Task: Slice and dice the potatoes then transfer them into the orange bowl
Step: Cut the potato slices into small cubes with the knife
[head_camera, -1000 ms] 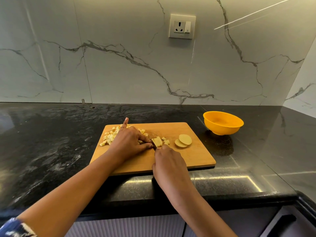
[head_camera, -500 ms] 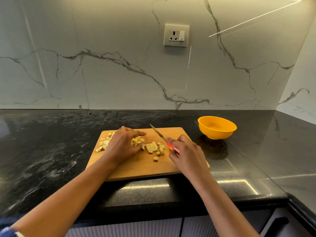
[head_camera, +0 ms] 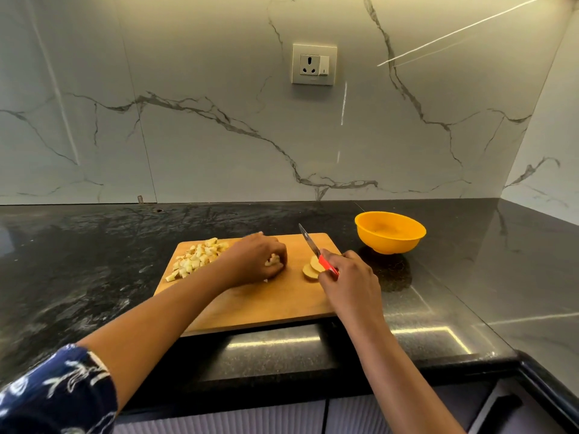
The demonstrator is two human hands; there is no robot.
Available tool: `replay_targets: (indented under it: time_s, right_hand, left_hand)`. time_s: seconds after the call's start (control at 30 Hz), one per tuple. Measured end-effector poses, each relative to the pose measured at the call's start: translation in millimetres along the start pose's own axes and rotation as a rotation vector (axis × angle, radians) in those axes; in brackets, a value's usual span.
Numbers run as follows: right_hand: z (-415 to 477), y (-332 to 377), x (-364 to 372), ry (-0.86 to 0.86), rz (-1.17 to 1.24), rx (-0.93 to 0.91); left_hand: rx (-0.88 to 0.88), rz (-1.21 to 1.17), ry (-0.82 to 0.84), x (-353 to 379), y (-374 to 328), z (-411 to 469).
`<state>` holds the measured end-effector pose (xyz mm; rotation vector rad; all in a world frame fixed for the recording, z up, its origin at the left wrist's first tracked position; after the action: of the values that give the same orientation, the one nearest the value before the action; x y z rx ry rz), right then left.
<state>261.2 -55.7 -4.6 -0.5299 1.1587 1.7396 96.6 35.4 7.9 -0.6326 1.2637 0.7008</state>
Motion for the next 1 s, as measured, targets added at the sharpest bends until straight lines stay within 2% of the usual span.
replay_targets:
  time_s: [0.23, 0.33, 0.43, 0.5, 0.57, 0.7, 0.77, 0.9, 1.0]
  right_hand:
    - [-1, 2, 0, 0.000, 0.019, -0.004]
    - [-2, 2, 0, -0.005, 0.018, 0.002]
    - [-2, 2, 0, 0.000, 0.014, 0.006]
    - [-3, 2, 0, 0.003, 0.014, 0.015]
    - [-3, 1, 0, 0.001, 0.014, 0.016]
    - [-3, -2, -2, -0.002, 0.024, 0.025]
    - [-3, -4, -3, -0.010, 0.034, 0.029]
    - [-2, -7, -7, -0.042, 0.068, 0.033]
    - [4, -12, -12, -0.066, 0.078, 0.043]
  left_hand:
    - [-0.168, 0.106, -0.042, -33, 47, -21]
    - [-0.201, -0.117, -0.106, -40, 53, -32]
    - [-0.100, -0.314, -0.085, -36, 34, -36]
    - [-0.013, -0.258, 0.006, -23, 18, -35]
    - [0.043, -0.073, 0.042, -11, 12, -33]
    - [-0.060, 0.157, -0.054, -11, 28, -30]
    - [-0.139, 0.137, -0.104, -15, 36, -30]
    - [-0.219, -0.094, -0.130, -25, 38, -27]
    - [-0.254, -0.045, -0.225, -32, 37, -25]
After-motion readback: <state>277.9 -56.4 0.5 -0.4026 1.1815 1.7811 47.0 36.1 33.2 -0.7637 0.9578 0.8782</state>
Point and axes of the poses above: each hand's wrist, its own z-axis towards the middle knuckle, its own x-axis out of the palm, y = z × x, the point moved 3 cm from there along z, towards the middle knuckle, and after that the axes turned 2 degrees about -x, right-handed, at the moved point
